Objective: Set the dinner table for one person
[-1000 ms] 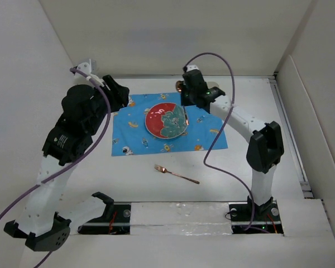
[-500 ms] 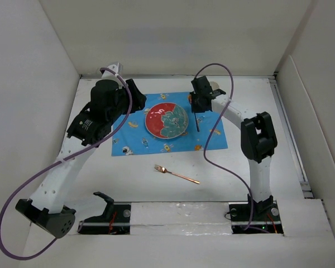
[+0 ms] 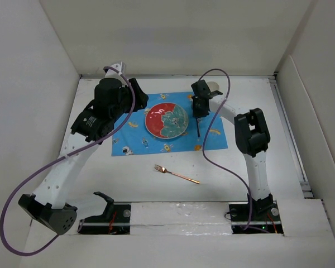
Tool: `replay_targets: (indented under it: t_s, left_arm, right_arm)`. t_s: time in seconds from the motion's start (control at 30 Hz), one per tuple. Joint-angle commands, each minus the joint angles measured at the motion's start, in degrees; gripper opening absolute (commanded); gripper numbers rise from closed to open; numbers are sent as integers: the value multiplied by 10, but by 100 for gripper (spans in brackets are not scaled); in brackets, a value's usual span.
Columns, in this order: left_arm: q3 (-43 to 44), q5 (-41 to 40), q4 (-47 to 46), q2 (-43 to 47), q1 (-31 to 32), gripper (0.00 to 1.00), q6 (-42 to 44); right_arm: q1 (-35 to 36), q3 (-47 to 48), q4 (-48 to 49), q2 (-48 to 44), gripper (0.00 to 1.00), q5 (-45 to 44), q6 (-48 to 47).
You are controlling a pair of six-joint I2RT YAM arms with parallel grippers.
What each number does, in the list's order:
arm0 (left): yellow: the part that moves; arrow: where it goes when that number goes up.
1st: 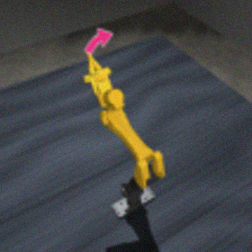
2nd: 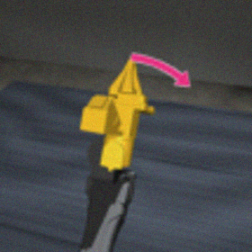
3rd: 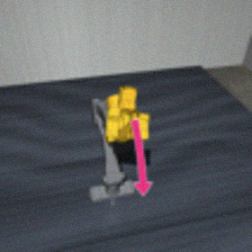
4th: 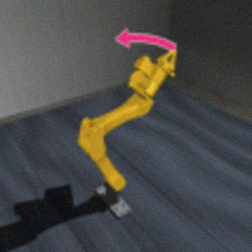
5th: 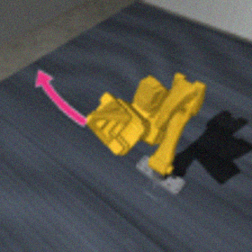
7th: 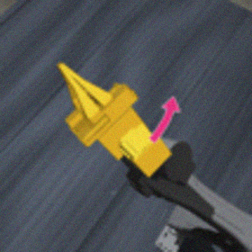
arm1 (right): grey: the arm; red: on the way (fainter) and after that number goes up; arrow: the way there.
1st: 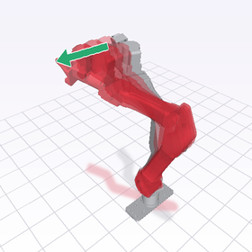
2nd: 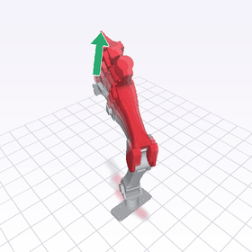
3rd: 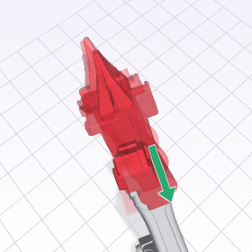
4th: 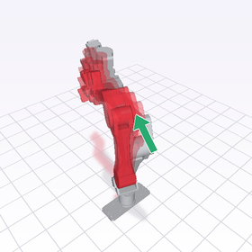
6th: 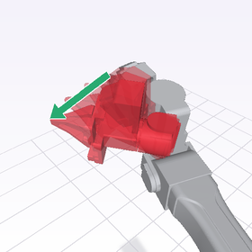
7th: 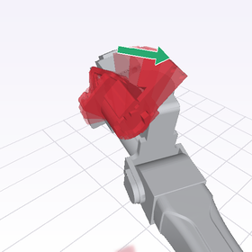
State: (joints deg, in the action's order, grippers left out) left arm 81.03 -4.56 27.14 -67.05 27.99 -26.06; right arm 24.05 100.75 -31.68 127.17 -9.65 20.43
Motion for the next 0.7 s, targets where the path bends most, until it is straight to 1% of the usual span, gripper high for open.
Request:
replay_targets:
  t_s: [0.0,0.03,0.1,0.13,0.2,0.23,0.27,0.3,0.33,0.37,0.4,0.43,0.47,0.5,0.57,0.6,0.63,0.67]
  left_arm:
    - [-9,2,-26,1,-2,45,0]
    - [-9,1,-28,0,-2,45,0]
    - [-7,-4,-29,-1,-2,45,3]
    - [-5,-5,-28,-4,-2,45,6]
    - [4,-9,-29,-11,-2,45,9]
    - [9,-12,-29,-14,-2,45,13]
    - [17,-15,-29,-18,-2,44,16]
    - [27,-18,-29,-22,-2,42,22]
    - [27,-18,-29,-22,-2,42,22]
    - [38,-19,-28,-26,-2,35,26]
    - [42,-20,-27,-27,-2,27,29]
    - [47,-20,-25,-29,-2,19,31]
    - [54,-23,-24,-30,-2,7,33]
    - [56,-25,-21,-31,-2,2,35]
    - [63,-33,-12,-33,-2,0,37]
    - [65,-37,-9,-33,-2,0,41]
    - [67,-39,-7,-33,-2,0,42]
    - [71,-43,-5,-33,-2,7,44]
  right_arm:
    - [-1,10,-5,-10,33,-8,13]
    - [-1,2,-1,-19,38,-4,10]
    - [-1,-17,4,-57,44,7,4]
    - [-1,-25,5,-72,45,9,1]
    - [5,-46,17,-130,46,16,-11]
    - [13,-76,24,-152,45,19,-14]
    - [18,-97,33,-175,37,30,-21]
    - [33,-140,65,-245,0,62,-28]
    - [33,-164,65,-246,0,62,-28]
    - [56,-188,74,-267,0,92,-32]
    - [72,-212,86,-305,0,127,-37]
    - [89,-234,90,-318,0,144,-41]
    - [131,-282,92,-334,0,152,-43]
    - [153,-304,94,-345,0,151,-42]
    - [195,-356,85,-374,0,139,-32]
    - [234,-370,80,-381,15,140,-29]
    - [252,-383,80,-391,26,143,-26]
    - [271,-395,79,-393,35,139,-26]
